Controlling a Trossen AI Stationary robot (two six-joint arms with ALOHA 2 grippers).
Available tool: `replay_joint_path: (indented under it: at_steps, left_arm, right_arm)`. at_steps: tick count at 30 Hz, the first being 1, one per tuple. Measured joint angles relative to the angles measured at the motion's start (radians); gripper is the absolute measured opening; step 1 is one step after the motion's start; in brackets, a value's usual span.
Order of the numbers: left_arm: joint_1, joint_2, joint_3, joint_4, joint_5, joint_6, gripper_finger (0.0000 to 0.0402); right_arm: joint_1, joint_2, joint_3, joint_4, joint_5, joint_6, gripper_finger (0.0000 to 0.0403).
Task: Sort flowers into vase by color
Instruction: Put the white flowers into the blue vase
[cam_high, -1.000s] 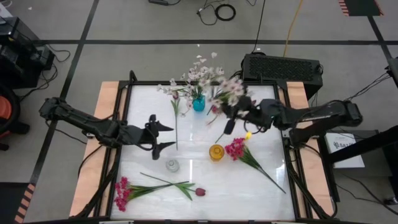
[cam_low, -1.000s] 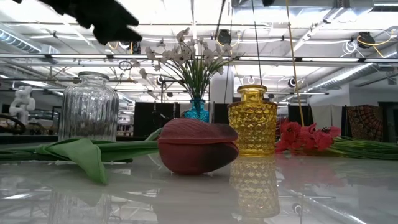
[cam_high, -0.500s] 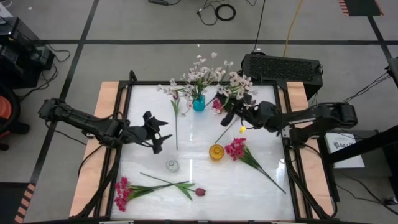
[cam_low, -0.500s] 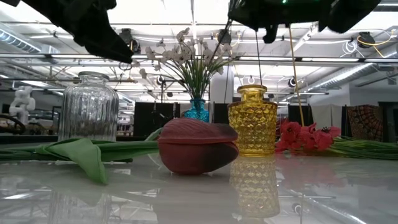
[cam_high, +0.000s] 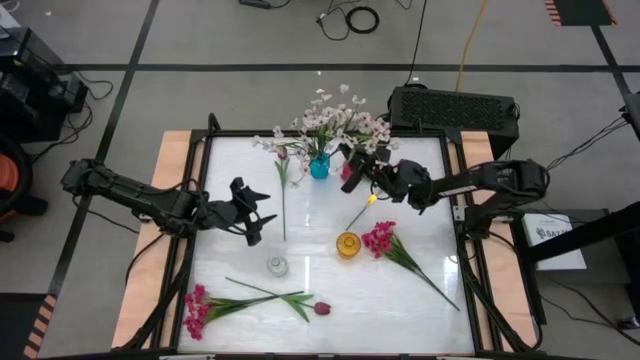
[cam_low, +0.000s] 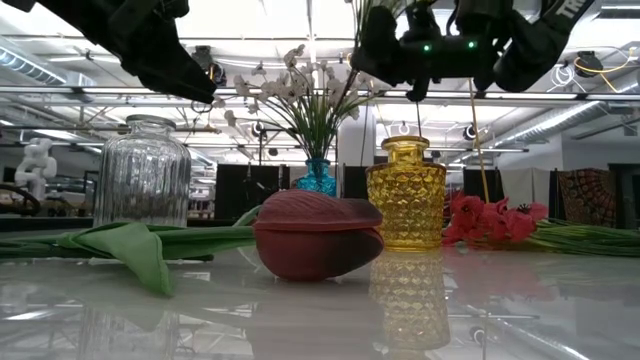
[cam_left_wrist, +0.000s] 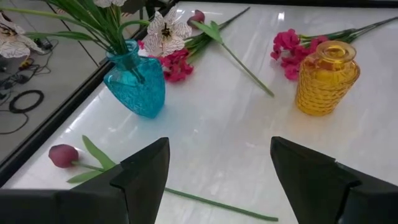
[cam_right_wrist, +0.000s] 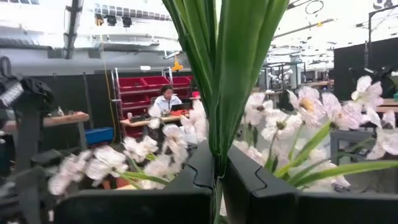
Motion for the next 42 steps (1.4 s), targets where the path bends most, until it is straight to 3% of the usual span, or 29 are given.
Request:
replay_joint_path:
  at_steps: [14,42]
  left_arm:
    - [0.0,0.0,0.0,0.011,0.0,0.001,0.0286]
    - [0.0,0.0,0.0,0.056,0.0,0.02,0.0286]
  right_arm:
    - [-0.016,0.078,0.001,0.099,0.0,-0.047,0.0004]
    - [-0.042,0.126,0.002,0.108,-0.02,-0.085,0.0004]
